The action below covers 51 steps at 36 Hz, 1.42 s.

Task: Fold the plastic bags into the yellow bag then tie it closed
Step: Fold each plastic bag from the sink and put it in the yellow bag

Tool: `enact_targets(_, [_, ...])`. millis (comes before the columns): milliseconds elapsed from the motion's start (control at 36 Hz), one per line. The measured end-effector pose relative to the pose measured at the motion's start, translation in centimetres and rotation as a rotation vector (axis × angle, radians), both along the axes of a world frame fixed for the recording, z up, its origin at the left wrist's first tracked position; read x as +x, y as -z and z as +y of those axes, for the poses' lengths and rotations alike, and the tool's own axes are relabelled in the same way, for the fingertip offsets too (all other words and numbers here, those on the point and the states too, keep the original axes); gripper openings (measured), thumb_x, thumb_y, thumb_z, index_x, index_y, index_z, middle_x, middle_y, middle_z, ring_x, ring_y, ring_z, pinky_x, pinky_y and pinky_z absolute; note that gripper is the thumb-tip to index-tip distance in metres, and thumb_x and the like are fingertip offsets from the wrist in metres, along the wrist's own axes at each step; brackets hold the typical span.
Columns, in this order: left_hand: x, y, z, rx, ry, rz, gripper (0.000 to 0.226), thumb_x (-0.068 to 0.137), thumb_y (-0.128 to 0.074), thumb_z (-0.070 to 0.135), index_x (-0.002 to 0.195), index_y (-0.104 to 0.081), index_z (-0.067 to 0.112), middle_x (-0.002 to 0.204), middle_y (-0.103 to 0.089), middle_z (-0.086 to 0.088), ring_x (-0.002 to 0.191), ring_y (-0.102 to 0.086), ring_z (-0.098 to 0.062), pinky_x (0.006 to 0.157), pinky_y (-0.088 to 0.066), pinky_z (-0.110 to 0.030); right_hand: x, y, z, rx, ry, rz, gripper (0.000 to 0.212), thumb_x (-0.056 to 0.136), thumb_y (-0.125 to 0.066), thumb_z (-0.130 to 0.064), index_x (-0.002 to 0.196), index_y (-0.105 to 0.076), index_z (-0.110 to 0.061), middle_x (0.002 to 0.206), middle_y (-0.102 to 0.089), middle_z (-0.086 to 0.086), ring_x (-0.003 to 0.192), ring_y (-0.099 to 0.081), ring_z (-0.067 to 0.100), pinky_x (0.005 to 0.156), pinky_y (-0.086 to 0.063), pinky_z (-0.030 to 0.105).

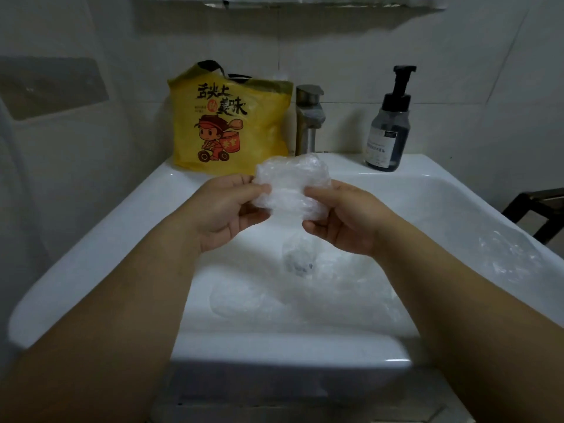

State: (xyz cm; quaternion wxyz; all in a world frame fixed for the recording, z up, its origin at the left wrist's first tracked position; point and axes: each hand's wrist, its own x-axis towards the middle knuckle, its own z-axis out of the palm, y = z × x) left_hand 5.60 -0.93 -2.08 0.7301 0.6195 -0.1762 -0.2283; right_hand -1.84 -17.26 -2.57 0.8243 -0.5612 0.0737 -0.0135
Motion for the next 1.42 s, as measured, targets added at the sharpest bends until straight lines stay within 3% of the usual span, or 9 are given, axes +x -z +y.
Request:
enact_targets(222, [-0.3, -0.4, 0.2, -0.025, 0.087, -0.008, 0.024, 0.094, -0.041, -0.009, 0.094, -0.061, 0.004, 0.068, -0.067, -0.001, 0.06, -0.066, -0.007, 0.06, -0.057, -0.018, -0.8, -0.6, -1.0, 0.054, -0.071, -0.01, 0.024, 0.094, -0.039, 0.003, 0.104, -0.056, -0.009, 0.067, -0.053, 0.008, 0.048, -0.048, 0.013, 0.046, -0.046, 0.021])
enact_targets(389, [-0.6, -0.2, 0.3, 0.072, 0.114, 0.009, 0.027, 0.096, -0.043, -0.008, 0.102, -0.065, 0.006, 0.083, -0.071, -0.011, 0.065, -0.072, -0.015, 0.052, -0.055, -0.017, -0.9, -0.7, -1.2, 0.04, -0.008, -0.023, 0.028, 0.092, -0.037, 0.005, 0.076, -0.054, -0.009, 0.06, -0.05, 0.007, 0.047, -0.044, 0.014, 0.044, -0.044, 0.02])
enact_targets(500, [-0.5, -0.4, 0.2, 0.016, 0.051, -0.01, 0.021, 0.097, -0.045, -0.004, 0.099, -0.063, 0.005, 0.066, -0.07, -0.008, 0.058, -0.069, -0.012, 0.05, -0.055, -0.017, -0.8, -0.7, -1.1, 0.04, 0.01, -0.029, 0.028, 0.093, -0.036, 0.004, 0.078, -0.057, -0.008, 0.059, -0.049, 0.008, 0.047, -0.043, 0.016, 0.044, -0.044, 0.021])
enact_targets(750, [-0.7, -0.6, 0.4, -0.048, 0.085, -0.004, 0.03, 0.096, -0.037, -0.005, 0.084, -0.063, 0.006, 0.066, -0.068, -0.006, 0.058, -0.067, -0.015, 0.05, -0.054, -0.022, -0.9, -1.1, -0.9, 0.101, 0.05, -0.086, 0.031, 0.092, -0.034, 0.01, 0.081, -0.058, -0.005, 0.054, -0.056, 0.008, 0.045, -0.051, 0.017, 0.049, -0.053, 0.024])
enact_targets(861, [-0.7, -0.8, 0.5, -0.068, 0.024, 0.055, 0.049, 0.096, -0.039, 0.016, 0.057, -0.066, 0.008, 0.056, -0.063, -0.005, 0.053, -0.062, -0.017, 0.049, -0.054, -0.024, -1.2, -1.4, -1.1, 0.149, -0.019, -0.045, 0.027, 0.078, -0.042, -0.008, 0.063, -0.064, -0.003, 0.065, -0.057, 0.009, 0.054, -0.055, 0.022, 0.052, -0.054, 0.028])
enact_targets(972, [-0.9, -0.2, 0.0, 0.215, -0.07, -0.173, 0.032, 0.089, -0.064, 0.031, 0.068, -0.063, 0.007, 0.062, -0.063, 0.0, 0.064, -0.061, -0.013, 0.053, -0.053, -0.021, -0.8, -0.7, -0.8, -0.162, 0.083, -0.039, 0.039, 0.084, -0.062, -0.039, 0.073, -0.062, -0.002, 0.074, -0.058, 0.009, 0.064, -0.059, 0.02, 0.056, -0.055, 0.027])
enact_targets(1083, [-0.6, 0.3, -0.3, 0.308, -0.106, -0.324, 0.014, 0.076, -0.079, 0.012, 0.069, -0.067, 0.01, 0.076, -0.066, -0.003, 0.076, -0.065, -0.013, 0.061, -0.054, -0.018, -0.5, 0.0, -0.5, -0.405, 0.137, -0.092, 0.012, 0.08, -0.071, -0.002, 0.073, -0.062, -0.005, 0.085, -0.064, 0.01, 0.078, -0.065, 0.019, 0.07, -0.058, 0.025])
enact_targets(1250, [-0.5, 0.6, 0.2, 0.365, -0.114, -0.469, 0.024, 0.069, -0.083, 0.005, 0.072, -0.071, 0.026, 0.096, -0.062, -0.023, 0.083, -0.058, -0.026, 0.088, -0.054, -0.044, -0.4, 0.4, -0.5, -0.709, 0.188, -0.071, 0.04, 0.075, -0.075, 0.002, 0.108, -0.061, -0.017, 0.11, -0.061, 0.0, 0.097, -0.064, 0.019, 0.084, -0.056, 0.028])
enact_targets(1417, [-0.9, 0.8, -0.3, 0.351, -0.169, -0.576, 0.022, 0.073, -0.081, 0.008, 0.075, -0.064, 0.023, 0.07, -0.049, 0.002, 0.06, -0.043, -0.01, 0.05, -0.039, -0.011, -0.1, 0.8, -0.7, -0.924, 0.277, -0.185, 0.031, 0.087, -0.067, -0.01, 0.114, -0.055, -0.016, 0.098, -0.06, -0.002, 0.075, -0.064, 0.012, 0.052, -0.048, 0.01])
